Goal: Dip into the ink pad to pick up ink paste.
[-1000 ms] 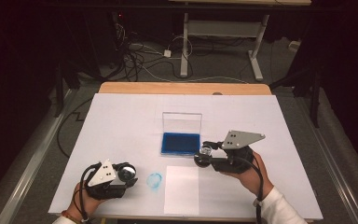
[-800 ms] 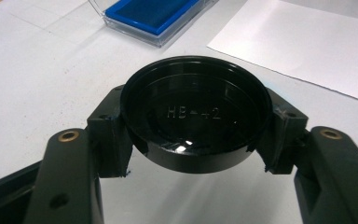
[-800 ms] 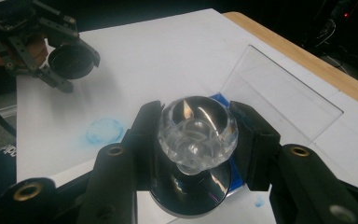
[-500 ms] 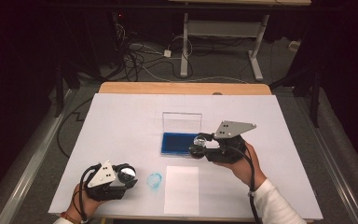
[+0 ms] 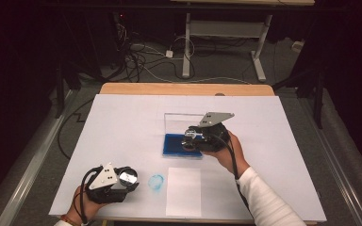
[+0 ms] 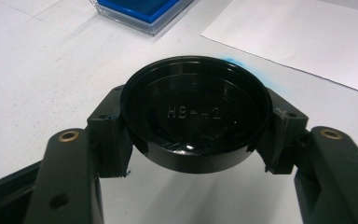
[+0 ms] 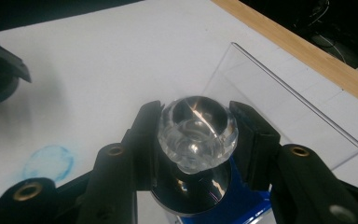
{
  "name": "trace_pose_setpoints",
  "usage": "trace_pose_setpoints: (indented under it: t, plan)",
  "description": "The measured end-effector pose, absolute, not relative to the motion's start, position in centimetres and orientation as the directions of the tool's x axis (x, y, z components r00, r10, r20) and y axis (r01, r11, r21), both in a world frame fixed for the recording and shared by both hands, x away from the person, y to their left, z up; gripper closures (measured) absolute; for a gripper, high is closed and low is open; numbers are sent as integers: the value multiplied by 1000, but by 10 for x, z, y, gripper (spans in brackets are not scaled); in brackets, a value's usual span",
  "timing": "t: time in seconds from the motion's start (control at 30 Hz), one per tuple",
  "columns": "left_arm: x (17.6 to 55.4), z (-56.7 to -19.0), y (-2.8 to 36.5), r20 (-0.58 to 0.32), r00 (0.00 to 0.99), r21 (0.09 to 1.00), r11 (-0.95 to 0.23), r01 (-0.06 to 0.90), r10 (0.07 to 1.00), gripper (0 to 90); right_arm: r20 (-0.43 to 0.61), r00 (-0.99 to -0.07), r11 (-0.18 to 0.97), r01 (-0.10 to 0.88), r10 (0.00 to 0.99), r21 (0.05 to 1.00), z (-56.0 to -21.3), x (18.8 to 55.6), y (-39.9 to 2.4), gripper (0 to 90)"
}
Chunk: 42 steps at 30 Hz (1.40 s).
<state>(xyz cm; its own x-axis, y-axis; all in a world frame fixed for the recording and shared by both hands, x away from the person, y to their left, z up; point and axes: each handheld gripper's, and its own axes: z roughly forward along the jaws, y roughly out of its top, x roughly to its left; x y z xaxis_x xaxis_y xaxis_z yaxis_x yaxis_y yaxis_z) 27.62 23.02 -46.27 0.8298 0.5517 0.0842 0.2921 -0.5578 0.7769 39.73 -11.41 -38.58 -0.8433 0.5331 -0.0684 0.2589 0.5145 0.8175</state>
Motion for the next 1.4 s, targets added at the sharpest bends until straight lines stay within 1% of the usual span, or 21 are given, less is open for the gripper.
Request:
trace_pose_setpoints:
  t: [0.2, 0.53, 0.83, 0.97, 1.27, 1.4]
  plan:
    - [277, -464, 230, 73, 833, 779, -553, 295, 548, 362, -74, -842, 544, 276, 535, 792, -397, 410, -102, 568]
    - [278, -461, 233, 68, 829, 789, -539, 296, 555, 362, -77, -826, 547, 298, 559, 782, -394, 416, -108, 567]
    - [279, -462, 232, 66, 833, 783, -546, 298, 550, 361, -62, -813, 551, 333, 578, 765, -404, 425, -109, 567]
    - [279, -462, 233, 66, 834, 782, -548, 298, 548, 361, -50, -800, 549, 363, 598, 753, -412, 431, -110, 567]
    - [278, -463, 232, 77, 829, 777, -555, 299, 554, 361, -49, -799, 564, 378, 599, 734, -426, 433, -110, 567]
    - [279, -463, 232, 75, 830, 776, -556, 299, 552, 361, -34, -800, 553, 382, 599, 741, -427, 434, -112, 567]
